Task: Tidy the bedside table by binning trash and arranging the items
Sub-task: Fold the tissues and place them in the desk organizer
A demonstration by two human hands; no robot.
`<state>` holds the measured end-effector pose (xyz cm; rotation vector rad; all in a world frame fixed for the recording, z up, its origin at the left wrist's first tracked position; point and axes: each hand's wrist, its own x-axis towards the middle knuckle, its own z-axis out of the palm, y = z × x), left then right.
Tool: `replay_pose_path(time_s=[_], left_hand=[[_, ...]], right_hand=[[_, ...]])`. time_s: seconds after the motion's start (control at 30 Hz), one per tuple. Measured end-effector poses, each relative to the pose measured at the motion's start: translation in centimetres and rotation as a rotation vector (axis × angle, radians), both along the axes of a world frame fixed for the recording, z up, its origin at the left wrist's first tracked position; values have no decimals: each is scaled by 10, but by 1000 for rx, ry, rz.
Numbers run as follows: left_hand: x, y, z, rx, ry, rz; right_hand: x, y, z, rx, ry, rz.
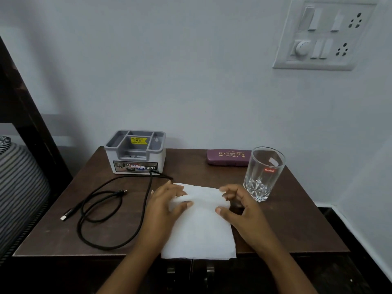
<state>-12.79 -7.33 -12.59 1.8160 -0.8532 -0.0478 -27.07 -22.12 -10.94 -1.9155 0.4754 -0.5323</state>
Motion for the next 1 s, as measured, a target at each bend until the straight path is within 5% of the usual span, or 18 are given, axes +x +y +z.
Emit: replay_pose_path(time_s=[0.43, 0.7, 0.87, 1.0], left_hand=[[-2, 10, 17, -62, 326, -46], [-7, 13, 35, -124, 581, -193], [-7, 9, 37, -107, 724, -103], [-6, 12, 32, -69, 800, -103]], right_hand=[[8, 5, 3, -38, 106, -22], [0, -3, 29, 308, -30, 19], [0, -4, 37, 584, 3, 134], [2, -3, 27, 587, 43, 132]])
